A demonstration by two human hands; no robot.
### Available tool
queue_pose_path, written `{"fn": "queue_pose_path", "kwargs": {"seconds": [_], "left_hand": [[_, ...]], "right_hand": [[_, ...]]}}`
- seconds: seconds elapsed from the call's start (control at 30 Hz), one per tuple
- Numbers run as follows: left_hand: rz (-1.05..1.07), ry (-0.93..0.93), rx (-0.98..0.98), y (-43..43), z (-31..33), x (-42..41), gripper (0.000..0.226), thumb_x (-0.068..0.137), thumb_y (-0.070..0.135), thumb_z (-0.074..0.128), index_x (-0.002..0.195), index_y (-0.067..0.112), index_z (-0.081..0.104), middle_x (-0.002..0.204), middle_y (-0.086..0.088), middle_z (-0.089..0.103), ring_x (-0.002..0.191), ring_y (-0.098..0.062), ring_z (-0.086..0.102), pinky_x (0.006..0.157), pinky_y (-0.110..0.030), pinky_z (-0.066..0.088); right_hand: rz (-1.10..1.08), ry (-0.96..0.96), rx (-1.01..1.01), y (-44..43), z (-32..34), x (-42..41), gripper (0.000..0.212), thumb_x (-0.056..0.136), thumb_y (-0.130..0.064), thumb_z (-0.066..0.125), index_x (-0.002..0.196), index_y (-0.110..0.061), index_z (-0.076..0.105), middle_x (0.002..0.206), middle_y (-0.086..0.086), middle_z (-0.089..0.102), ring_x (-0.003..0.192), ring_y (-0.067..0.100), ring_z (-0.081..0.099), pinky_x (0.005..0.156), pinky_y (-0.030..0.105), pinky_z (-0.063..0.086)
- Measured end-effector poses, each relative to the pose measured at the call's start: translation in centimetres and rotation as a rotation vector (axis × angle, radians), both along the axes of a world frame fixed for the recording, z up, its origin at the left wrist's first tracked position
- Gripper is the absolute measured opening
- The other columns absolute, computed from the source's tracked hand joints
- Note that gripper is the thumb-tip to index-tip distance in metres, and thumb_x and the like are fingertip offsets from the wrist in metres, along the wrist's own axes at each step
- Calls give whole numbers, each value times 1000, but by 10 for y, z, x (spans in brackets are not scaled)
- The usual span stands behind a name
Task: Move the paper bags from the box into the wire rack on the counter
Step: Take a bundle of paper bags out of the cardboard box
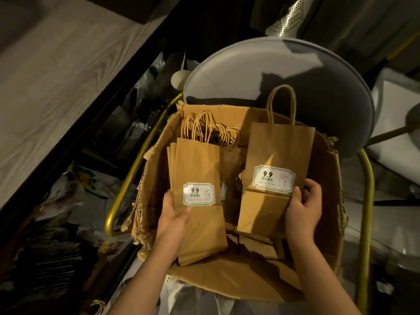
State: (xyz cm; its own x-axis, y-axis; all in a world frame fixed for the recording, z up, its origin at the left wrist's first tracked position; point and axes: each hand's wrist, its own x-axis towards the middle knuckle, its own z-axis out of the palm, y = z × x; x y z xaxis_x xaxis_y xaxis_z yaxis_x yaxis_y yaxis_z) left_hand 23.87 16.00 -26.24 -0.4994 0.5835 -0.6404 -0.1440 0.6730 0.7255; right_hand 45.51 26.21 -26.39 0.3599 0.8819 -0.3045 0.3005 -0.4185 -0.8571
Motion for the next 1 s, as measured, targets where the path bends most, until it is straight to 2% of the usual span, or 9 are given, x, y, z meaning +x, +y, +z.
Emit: {"fn": "queue_pose_path", "kwargs": {"seconds": [0.23, 0.37, 0.43, 0.5, 0.57, 0.7, 0.8, 0.93, 1.0], "left_hand": [[-22, -80, 37, -5, 1, 0, 57, 94, 16, 56, 137, 44, 31, 113, 21, 55, 105, -5, 52, 84, -31, 44], [-46, -88, 53, -6, 2, 1, 59, 94, 23, 57, 139, 47, 28, 122, 18, 54, 114, -10, 49, 97, -41, 43], [-65, -87, 70, -5, 4, 3, 54, 93, 34, 57, 135, 50, 27, 118, 22, 51, 113, -10, 48, 96, -40, 44], [-89, -105, 84, -4, 8, 4, 58, 83, 44, 63, 129, 53, 27, 116, 25, 50, 111, -8, 50, 92, -36, 46], [-88, -138, 92, -5, 7, 4, 74, 70, 49, 74, 128, 52, 30, 121, 19, 54, 112, -10, 53, 94, -40, 49], [-71, -139, 106, -11, 3, 1, 79, 75, 19, 78, 129, 50, 30, 121, 16, 57, 112, -8, 54, 92, -36, 49], [-85, -112, 132, -11, 2, 2, 79, 78, 16, 75, 134, 48, 30, 123, 18, 55, 115, -9, 53, 97, -42, 48], [-94, -59, 185, -9, 4, 2, 73, 81, 14, 73, 120, 61, 32, 120, 25, 54, 112, -1, 53, 97, -41, 48], [-93, -33, 209, -8, 5, 2, 74, 82, 13, 72, 117, 65, 32, 122, 24, 55, 114, -3, 54, 97, -42, 49]], "right_hand": [[157, 149, -155, -9, -4, -17, 24, 100, -19, 49, 121, -30, 50, 110, -9, 61, 100, 8, 59, 73, 25, 46], [262, 167, -244, -27, -15, -40, 20, 100, -19, 48, 118, -28, 51, 107, -10, 61, 96, 7, 61, 72, 26, 50], [312, 168, -255, -34, -19, -51, 20, 100, -19, 49, 118, -27, 51, 108, -9, 62, 101, 11, 62, 84, 34, 54], [377, 173, -245, -39, -19, -61, 22, 100, -18, 49, 120, -25, 49, 102, -14, 59, 98, 4, 60, 85, 26, 51], [411, 202, -235, -43, -17, -70, 23, 101, -17, 48, 121, -25, 48, 96, -23, 54, 86, -9, 56, 72, 11, 47], [405, 250, -232, -44, -15, -76, 26, 100, -19, 50, 125, -25, 49, 104, -20, 56, 91, -7, 56, 71, 11, 49], [397, 332, -248, -42, -15, -74, 27, 98, -18, 53, 123, -28, 49, 113, -11, 61, 98, 1, 62, 75, 18, 54], [353, 422, -300, -39, -17, -70, 32, 96, -14, 55, 124, -29, 50, 101, -1, 72, 95, 11, 69, 78, 28, 57], [341, 396, -333, -37, -18, -67, 25, 98, -18, 53, 121, -27, 53, 98, -2, 72, 92, 11, 69, 73, 25, 56]]}}
